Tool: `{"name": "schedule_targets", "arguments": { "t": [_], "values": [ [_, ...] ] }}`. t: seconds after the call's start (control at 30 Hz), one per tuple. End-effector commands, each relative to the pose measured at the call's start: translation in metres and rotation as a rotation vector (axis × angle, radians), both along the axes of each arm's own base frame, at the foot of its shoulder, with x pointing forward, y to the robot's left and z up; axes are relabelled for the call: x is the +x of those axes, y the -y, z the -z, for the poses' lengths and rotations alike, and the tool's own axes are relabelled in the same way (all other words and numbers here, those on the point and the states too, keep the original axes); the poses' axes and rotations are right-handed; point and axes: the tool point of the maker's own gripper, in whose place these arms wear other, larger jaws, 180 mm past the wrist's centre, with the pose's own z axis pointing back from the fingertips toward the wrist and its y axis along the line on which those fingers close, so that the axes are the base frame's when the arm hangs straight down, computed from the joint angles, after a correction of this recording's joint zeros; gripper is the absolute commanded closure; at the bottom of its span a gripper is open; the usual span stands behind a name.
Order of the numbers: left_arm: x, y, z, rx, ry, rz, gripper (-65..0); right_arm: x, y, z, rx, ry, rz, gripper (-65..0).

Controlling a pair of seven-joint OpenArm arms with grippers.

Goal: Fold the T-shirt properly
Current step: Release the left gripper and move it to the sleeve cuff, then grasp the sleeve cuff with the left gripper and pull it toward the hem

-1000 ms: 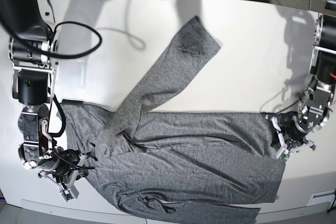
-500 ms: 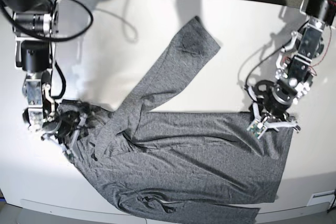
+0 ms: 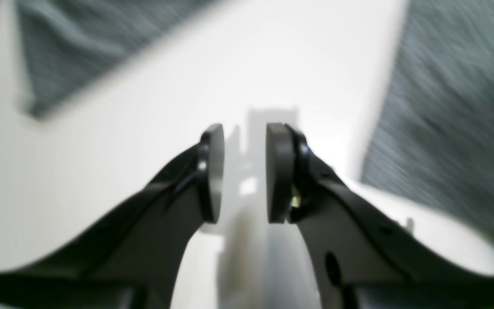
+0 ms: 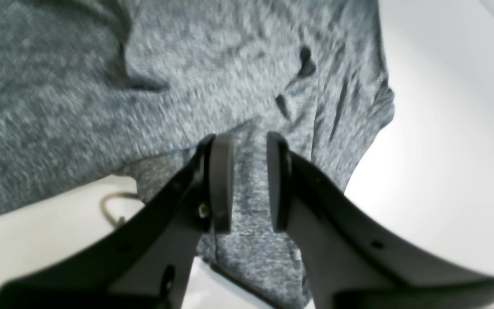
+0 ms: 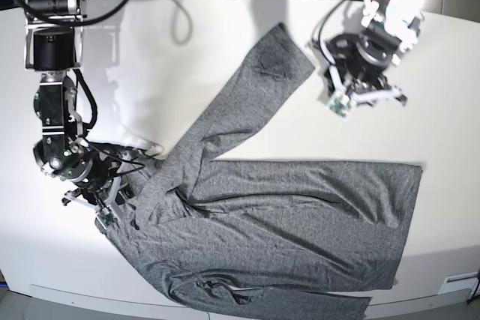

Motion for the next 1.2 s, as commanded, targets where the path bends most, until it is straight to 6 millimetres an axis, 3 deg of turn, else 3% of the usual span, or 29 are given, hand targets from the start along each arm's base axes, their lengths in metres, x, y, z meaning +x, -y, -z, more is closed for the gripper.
{"name": "schedule_targets", "arguments": {
  "t": [0.0,0.13,0.33,0.47,0.63,0.7,1.03,1.17],
  "values": [
    [-0.002,0.014,-0.008,-0.043,0.037,0.044,-16.4,0.013,0.004,-0.024,-0.001,0.068,-0.002,-14.1],
    [-0.04,0.062,-0.003,-0.138,0.021,0.156,-16.4,0.013,0.004,-0.025,0.0,0.07,-0.002,-14.1],
    [-0.072,0.105,0.0,-0.031,0.065,0.323,-16.4,0.013,0.004,-0.025,0.0,0.07,-0.002,-14.1],
    [-0.068,0.099,0.005,0.057,0.117,0.291,-16.4,0.014,0.004,-0.025,0.001,0.071,-0.003,-14.1],
    [-0.081,0.086,0.052,0.129,0.013,0.275,-16.4,0.015,0.002,-0.027,0.009,0.087,-0.009,-14.1],
    [-0.086,0.086,0.06,0.12,-0.021,0.27,-16.4,0.016,0.001,-0.029,0.012,0.092,-0.01,-14.1],
    [-0.069,0.063,0.036,0.284,0.013,0.224,-16.4,0.016,0.001,-0.029,0.014,0.096,-0.012,-14.1],
    [-0.063,0.072,0.013,0.214,0.039,0.198,-16.4,0.016,0.001,-0.029,0.015,0.095,-0.012,-14.1]
  ]
}}
